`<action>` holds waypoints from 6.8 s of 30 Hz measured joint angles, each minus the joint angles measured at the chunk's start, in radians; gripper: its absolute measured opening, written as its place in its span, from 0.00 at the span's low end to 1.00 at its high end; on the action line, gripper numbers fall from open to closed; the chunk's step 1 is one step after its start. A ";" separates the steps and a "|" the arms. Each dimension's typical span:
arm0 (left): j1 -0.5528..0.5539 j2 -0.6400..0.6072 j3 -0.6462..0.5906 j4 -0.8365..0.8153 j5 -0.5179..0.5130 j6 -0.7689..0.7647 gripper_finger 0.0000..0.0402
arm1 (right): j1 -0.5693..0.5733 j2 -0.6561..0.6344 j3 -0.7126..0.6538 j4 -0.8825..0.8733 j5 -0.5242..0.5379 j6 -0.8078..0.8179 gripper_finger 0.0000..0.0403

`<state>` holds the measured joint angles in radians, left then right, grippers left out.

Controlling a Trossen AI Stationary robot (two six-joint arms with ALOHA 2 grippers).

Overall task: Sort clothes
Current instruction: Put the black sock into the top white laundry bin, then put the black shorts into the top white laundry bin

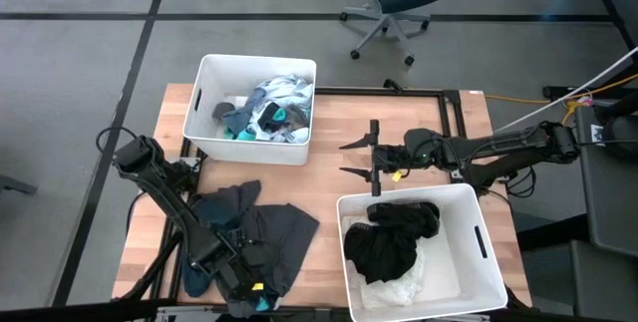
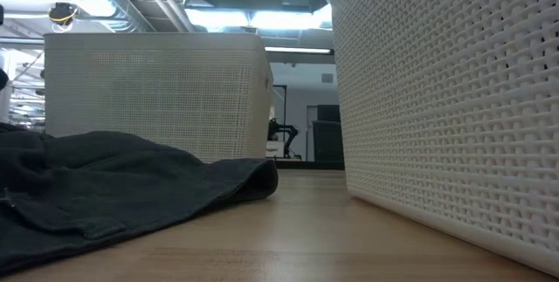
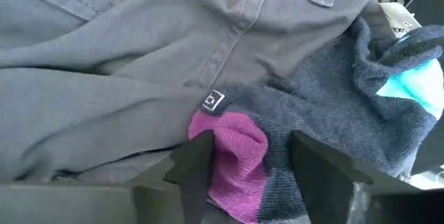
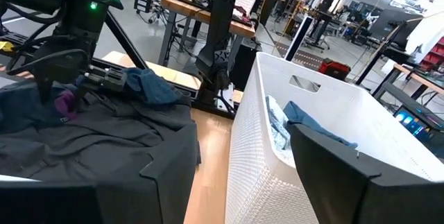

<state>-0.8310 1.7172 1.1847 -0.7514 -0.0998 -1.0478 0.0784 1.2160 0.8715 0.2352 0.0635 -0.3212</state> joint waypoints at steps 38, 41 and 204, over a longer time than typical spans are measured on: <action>0.081 -0.234 0.000 -0.009 -0.234 0.345 0.03 | 0.000 0.000 0.000 0.002 0.000 -0.003 0.58; 0.101 -0.265 0.000 -0.010 -0.263 0.409 0.04 | 0.000 0.000 0.000 0.002 0.000 -0.003 0.58; 0.012 -0.166 0.000 -0.510 0.015 -0.387 0.49 | 0.000 0.000 0.000 0.000 0.000 0.001 0.58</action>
<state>-0.8192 1.5514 1.1843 -1.2611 -0.0848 -1.4343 0.0783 1.2163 0.8715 0.2356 0.0631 -0.3202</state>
